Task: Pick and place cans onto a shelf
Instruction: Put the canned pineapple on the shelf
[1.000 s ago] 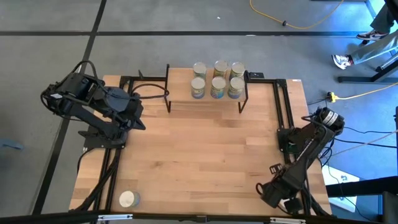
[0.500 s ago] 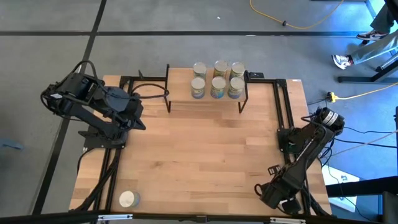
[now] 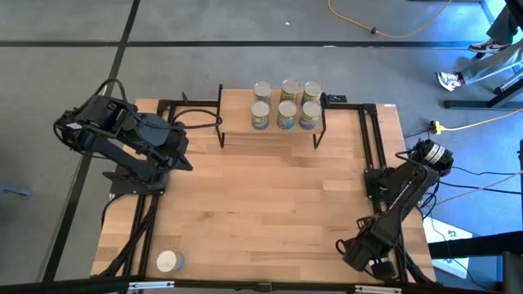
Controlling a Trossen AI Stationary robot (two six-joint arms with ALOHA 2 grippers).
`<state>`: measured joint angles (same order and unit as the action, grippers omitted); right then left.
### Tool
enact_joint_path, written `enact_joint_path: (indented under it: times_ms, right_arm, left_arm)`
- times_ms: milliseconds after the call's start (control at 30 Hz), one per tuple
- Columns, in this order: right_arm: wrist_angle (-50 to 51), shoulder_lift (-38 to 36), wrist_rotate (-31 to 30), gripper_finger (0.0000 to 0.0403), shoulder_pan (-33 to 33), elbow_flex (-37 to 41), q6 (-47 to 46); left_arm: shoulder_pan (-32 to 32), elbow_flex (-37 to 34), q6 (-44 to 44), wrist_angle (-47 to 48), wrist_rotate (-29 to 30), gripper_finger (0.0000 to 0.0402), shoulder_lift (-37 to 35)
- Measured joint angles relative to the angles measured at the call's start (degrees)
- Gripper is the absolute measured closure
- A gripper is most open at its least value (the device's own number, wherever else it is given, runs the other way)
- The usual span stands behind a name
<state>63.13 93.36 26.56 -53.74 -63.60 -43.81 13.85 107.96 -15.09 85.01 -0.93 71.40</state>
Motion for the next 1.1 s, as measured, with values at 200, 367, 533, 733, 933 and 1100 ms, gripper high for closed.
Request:
enact_joint_path:
  times_ms: [200, 367, 533, 733, 933, 1100]
  right_arm:
    - [0.13, 0.19, -0.24, 0.0399, 0.85, -1.09, -3.63]
    - [0.03, 0.37, -4.29, 0.0401, 2.66, -3.35, -3.91]
    - [1.40, 0.42, -6.56, 0.0401, 6.13, -5.69, -2.82]
    - [7.12, 0.42, -5.31, 0.0402, 12.33, -9.10, 0.40]
    - [9.63, 0.37, -5.69, 0.0403, 19.66, -15.32, 4.66]
    - [12.52, 0.37, -8.89, 0.0403, 26.13, -21.19, 5.93]
  left_arm:
    - [0.00, 0.00, 0.00, -0.88, 0.00, 0.0402, 0.00]
    - [0.00, 0.00, 0.00, -0.89, 0.00, 0.0402, 0.00]
    - [0.00, 0.00, 0.02, -0.89, 0.00, 0.0402, 0.00]
    - [0.00, 0.00, 0.74, -0.70, 0.01, 0.0401, 0.00]
    - [0.01, 0.00, 6.75, 0.07, 0.02, 0.0402, 0.00]
    - [0.00, 0.00, 11.11, 0.11, 0.07, 0.0402, 0.00]
